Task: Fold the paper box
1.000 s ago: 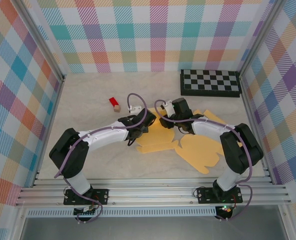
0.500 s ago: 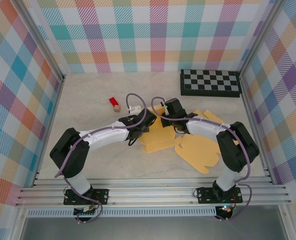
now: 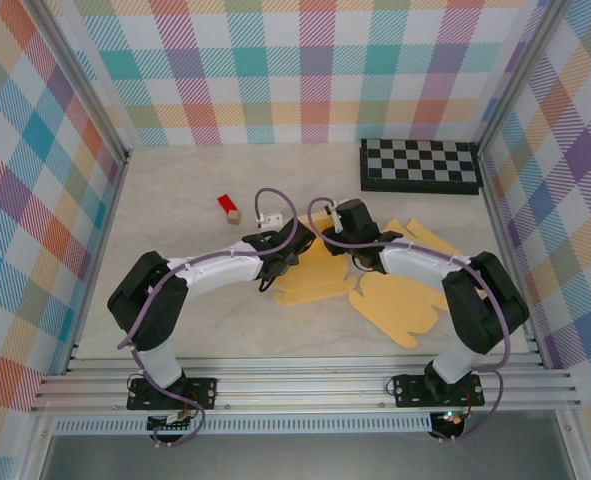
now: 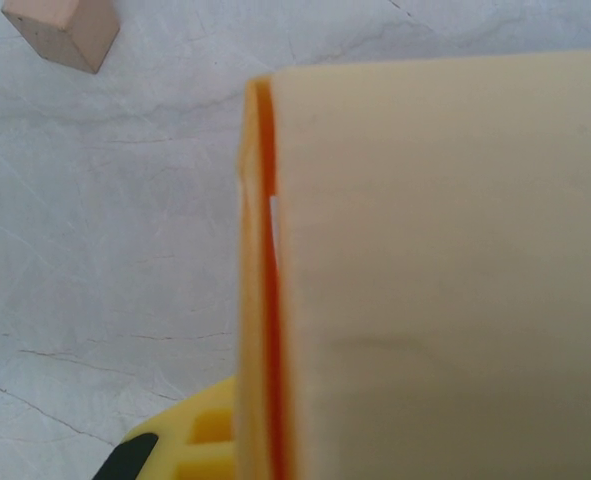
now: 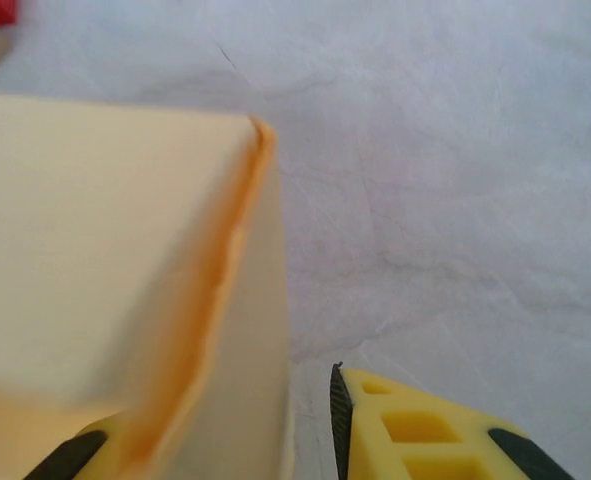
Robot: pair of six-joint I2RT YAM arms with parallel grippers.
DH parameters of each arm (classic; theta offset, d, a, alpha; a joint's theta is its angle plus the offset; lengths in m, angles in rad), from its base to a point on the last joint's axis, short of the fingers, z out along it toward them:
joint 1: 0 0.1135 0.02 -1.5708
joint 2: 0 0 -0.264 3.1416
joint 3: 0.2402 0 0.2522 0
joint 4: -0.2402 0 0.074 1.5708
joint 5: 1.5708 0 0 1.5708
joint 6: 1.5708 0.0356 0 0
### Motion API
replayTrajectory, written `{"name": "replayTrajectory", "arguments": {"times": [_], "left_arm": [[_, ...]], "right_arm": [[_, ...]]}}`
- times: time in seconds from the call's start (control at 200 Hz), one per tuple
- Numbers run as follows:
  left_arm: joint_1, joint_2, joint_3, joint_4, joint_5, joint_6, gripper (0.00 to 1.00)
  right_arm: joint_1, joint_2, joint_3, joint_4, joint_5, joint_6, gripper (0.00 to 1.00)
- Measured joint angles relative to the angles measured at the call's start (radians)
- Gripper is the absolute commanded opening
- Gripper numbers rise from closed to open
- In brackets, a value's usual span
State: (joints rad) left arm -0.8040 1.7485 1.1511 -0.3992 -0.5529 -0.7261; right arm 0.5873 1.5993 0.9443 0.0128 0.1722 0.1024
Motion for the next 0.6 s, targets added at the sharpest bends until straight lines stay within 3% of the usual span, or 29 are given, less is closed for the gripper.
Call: {"name": "replayTrajectory", "arguments": {"times": [0.24, 0.3, 0.365, 0.42, 0.6], "left_arm": [[0.009, 0.007, 0.0, -0.037, -0.034, 0.003, 0.0], [0.011, 0.008, 0.0, -0.046, -0.036, 0.009, 0.0], [0.011, 0.008, -0.002, -0.043, -0.036, 0.014, 0.0], [0.011, 0.007, -0.005, -0.041, -0.035, 0.021, 0.0], [0.012, 0.006, -0.021, -0.042, -0.036, 0.043, 0.0]], "right_arm": [[-0.006, -0.237, -0.067, -0.022, -0.051, -0.105, 0.33], [-0.008, -0.314, -0.095, -0.023, -0.054, -0.129, 0.39], [-0.018, -0.395, -0.124, -0.022, -0.054, -0.153, 0.58], [-0.036, -0.445, -0.131, -0.025, -0.058, -0.168, 0.59], [-0.143, -0.374, -0.024, -0.106, -0.211, -0.206, 0.66]]}}
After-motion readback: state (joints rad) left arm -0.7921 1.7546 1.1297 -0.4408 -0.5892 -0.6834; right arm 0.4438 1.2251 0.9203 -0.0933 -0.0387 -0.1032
